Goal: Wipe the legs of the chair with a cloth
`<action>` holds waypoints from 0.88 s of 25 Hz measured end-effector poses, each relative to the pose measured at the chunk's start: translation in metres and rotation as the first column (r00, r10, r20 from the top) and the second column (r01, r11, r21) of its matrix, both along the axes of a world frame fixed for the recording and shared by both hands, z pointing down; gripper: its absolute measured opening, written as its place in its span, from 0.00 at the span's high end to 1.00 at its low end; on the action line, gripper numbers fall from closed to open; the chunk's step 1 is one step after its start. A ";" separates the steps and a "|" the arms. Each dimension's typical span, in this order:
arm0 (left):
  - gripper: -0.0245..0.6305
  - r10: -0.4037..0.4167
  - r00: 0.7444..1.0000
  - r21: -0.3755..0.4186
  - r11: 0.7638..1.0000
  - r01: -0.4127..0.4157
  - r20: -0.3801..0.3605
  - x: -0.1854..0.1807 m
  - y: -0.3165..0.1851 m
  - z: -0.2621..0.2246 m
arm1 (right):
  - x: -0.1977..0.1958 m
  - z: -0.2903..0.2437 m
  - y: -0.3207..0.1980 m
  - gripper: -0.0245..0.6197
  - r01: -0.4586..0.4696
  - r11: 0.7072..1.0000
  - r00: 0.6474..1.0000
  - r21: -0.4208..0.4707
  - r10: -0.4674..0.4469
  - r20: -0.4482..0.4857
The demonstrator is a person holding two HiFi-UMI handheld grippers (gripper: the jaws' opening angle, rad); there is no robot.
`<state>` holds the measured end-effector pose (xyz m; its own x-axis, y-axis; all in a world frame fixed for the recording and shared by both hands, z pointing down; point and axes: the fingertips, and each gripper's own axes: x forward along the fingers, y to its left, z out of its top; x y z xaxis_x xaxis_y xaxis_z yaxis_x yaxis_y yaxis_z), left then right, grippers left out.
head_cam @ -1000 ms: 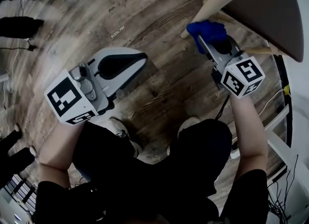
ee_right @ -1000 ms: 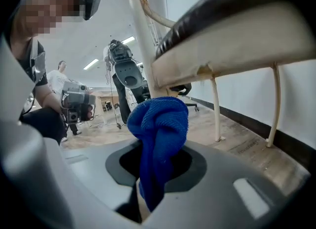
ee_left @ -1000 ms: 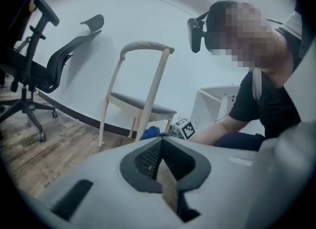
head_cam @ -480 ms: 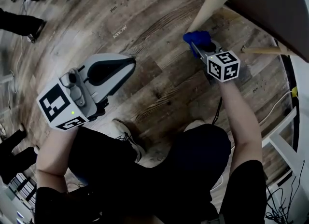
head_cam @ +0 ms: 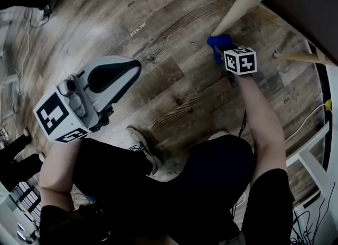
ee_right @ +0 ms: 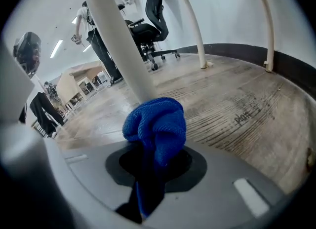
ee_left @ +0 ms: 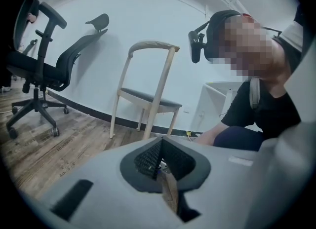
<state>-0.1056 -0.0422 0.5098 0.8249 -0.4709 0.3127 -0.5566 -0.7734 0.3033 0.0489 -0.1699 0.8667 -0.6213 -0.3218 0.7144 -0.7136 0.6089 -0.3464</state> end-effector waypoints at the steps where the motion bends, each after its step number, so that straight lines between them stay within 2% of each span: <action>1: 0.96 0.003 1.000 0.002 1.000 -0.003 0.003 0.000 0.001 0.000 | 0.000 0.001 0.000 0.84 -0.003 1.000 1.000 -0.002 0.003 0.001; 6: 0.96 0.027 0.999 0.016 1.000 -0.027 0.024 0.003 0.002 0.004 | 0.003 -0.006 0.001 0.84 -0.016 1.000 1.000 0.006 0.016 0.020; 9: 0.96 0.041 0.999 0.029 0.999 -0.041 0.021 0.006 0.002 0.002 | 0.008 -0.031 0.006 0.84 -0.024 0.999 0.998 0.041 0.022 0.053; 16: 0.96 0.085 0.996 0.066 0.994 -0.083 -0.026 0.025 -0.008 -0.002 | 0.007 -0.153 0.011 0.84 -0.049 0.971 0.976 0.232 -0.003 0.218; 22: 0.96 0.143 0.987 0.060 0.988 -0.139 -0.067 0.053 -0.015 0.000 | 0.006 -0.276 0.027 0.84 -0.053 0.914 0.948 0.402 -0.080 0.307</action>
<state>-0.0522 -0.0574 0.5093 0.9034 -0.3630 0.2282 -0.4193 -0.8592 0.2932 0.0550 -0.1428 0.5906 -0.7955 -0.5286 0.2962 -0.6008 0.7514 -0.2729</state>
